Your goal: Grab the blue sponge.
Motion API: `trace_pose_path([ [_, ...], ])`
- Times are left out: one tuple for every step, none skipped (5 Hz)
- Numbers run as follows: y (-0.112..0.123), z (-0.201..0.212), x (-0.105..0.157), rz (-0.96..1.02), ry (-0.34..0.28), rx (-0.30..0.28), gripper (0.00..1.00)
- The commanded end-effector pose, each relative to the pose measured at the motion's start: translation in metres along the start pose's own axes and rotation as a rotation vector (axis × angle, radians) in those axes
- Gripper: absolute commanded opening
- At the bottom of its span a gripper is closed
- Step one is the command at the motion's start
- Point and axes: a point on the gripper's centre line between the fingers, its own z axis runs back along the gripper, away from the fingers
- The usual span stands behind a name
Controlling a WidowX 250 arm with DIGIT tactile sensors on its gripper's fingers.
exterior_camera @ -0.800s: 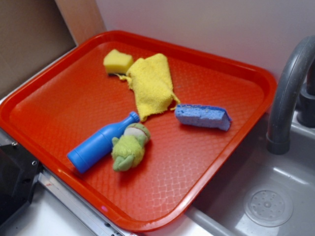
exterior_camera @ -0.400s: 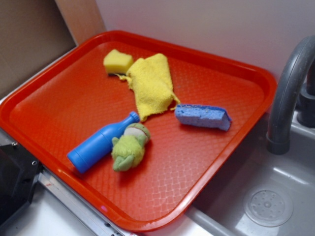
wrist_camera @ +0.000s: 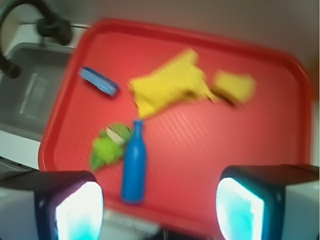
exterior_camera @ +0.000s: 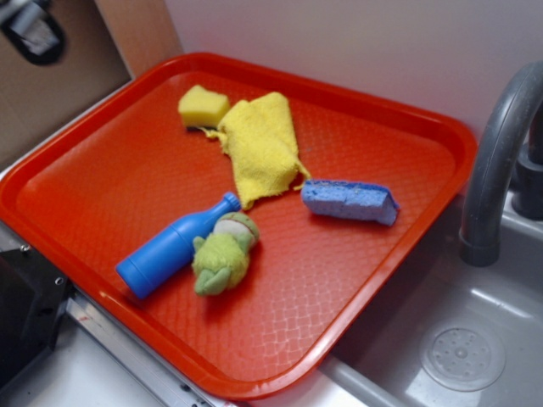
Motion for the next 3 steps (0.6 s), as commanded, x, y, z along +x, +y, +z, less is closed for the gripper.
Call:
trace_pose_path([
  [-0.05, -0.06, 0.055, -0.493, -0.141, -0.006, 1.0],
  [-0.071, -0.102, 0.074, -0.598, -0.077, 0.02, 1.0],
  [-0.078, -0.126, 0.088, -0.662, -0.048, 0.017, 1.0],
])
